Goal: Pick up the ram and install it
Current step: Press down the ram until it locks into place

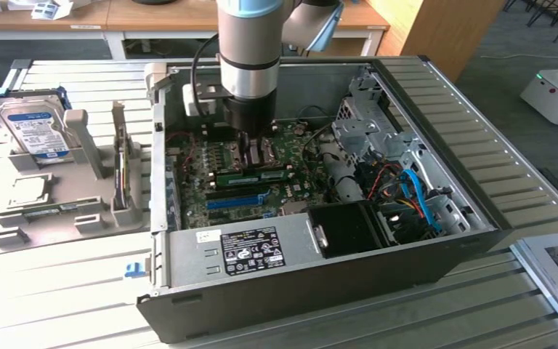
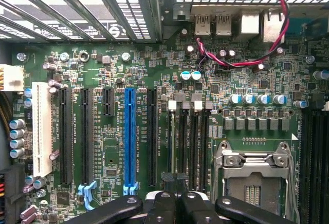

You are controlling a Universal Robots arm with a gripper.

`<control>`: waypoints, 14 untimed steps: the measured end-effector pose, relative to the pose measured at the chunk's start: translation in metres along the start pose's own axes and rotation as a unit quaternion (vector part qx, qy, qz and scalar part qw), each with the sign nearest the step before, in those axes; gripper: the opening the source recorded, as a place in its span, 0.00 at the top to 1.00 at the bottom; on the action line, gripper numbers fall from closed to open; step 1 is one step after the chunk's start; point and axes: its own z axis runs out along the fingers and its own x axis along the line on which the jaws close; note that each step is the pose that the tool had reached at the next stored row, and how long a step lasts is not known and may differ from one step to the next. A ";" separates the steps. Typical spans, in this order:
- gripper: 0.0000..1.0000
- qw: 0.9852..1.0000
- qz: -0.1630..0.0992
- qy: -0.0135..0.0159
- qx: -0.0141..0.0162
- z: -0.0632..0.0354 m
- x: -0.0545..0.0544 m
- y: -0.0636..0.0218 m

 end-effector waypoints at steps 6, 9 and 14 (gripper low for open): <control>0.90 1.000 0.000 0.000 0.001 0.0001 0.000 0.0003; 0.90 1.000 0.000 0.000 0.001 0.0007 0.000 0.0004; 0.90 1.000 0.000 0.000 0.001 0.0013 0.000 0.0004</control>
